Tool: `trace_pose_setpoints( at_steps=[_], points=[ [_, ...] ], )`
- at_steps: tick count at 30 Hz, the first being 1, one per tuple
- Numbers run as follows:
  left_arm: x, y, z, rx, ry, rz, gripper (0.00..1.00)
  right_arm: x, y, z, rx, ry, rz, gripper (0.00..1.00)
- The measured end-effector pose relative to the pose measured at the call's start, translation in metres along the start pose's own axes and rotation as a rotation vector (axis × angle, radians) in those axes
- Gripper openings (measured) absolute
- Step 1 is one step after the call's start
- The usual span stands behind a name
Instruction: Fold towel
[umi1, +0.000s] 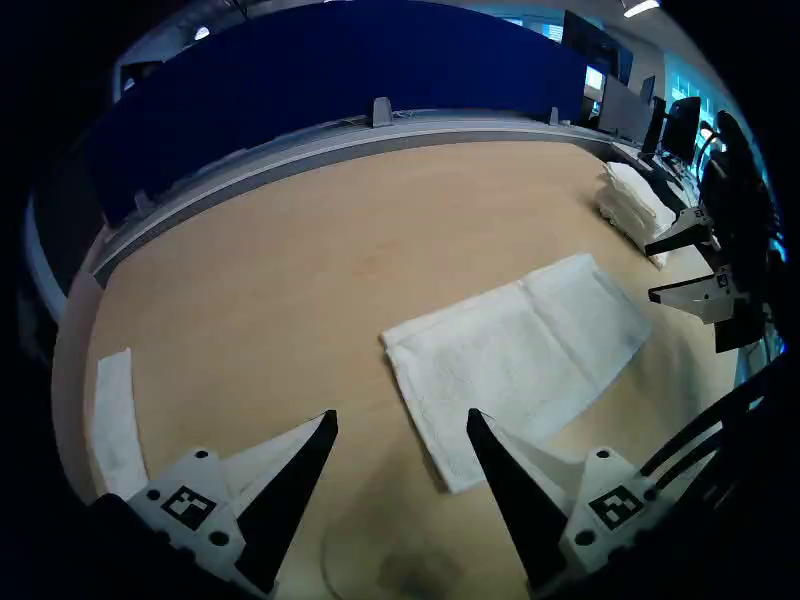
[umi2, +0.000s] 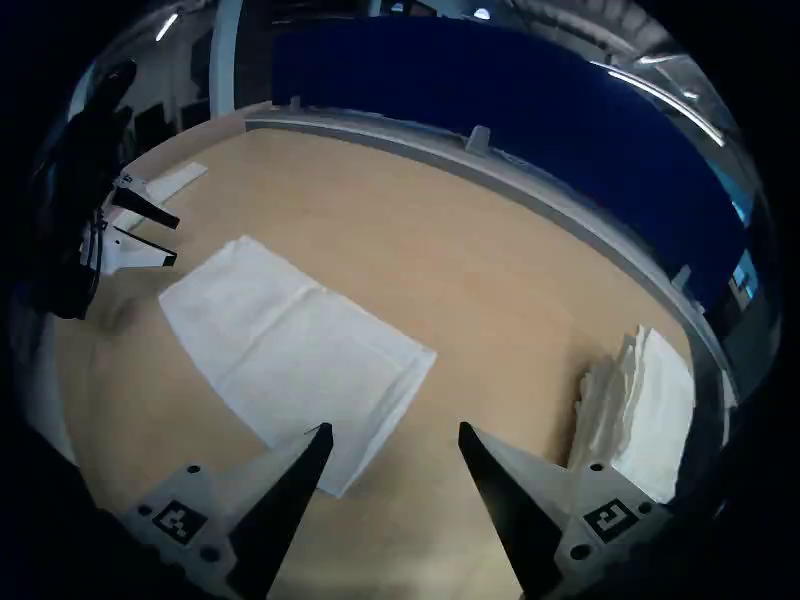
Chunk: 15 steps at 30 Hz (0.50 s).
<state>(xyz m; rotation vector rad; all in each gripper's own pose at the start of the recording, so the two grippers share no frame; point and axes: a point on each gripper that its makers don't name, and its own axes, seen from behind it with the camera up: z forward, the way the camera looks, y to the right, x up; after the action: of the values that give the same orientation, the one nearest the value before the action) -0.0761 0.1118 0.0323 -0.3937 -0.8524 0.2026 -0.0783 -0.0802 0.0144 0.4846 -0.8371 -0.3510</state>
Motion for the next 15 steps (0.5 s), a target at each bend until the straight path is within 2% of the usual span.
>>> trace_pose_setpoints(
  at_steps=[8,15],
  points=[
    [-0.014,0.001,-0.022,0.010,0.005,-0.007,0.96,-0.008,-0.009,-0.016,0.020,0.006,0.000,0.98],
    [-0.022,-0.001,-0.029,0.025,0.007,-0.020,0.96,-0.010,-0.012,-0.017,0.021,0.007,-0.005,0.98]
  ],
)
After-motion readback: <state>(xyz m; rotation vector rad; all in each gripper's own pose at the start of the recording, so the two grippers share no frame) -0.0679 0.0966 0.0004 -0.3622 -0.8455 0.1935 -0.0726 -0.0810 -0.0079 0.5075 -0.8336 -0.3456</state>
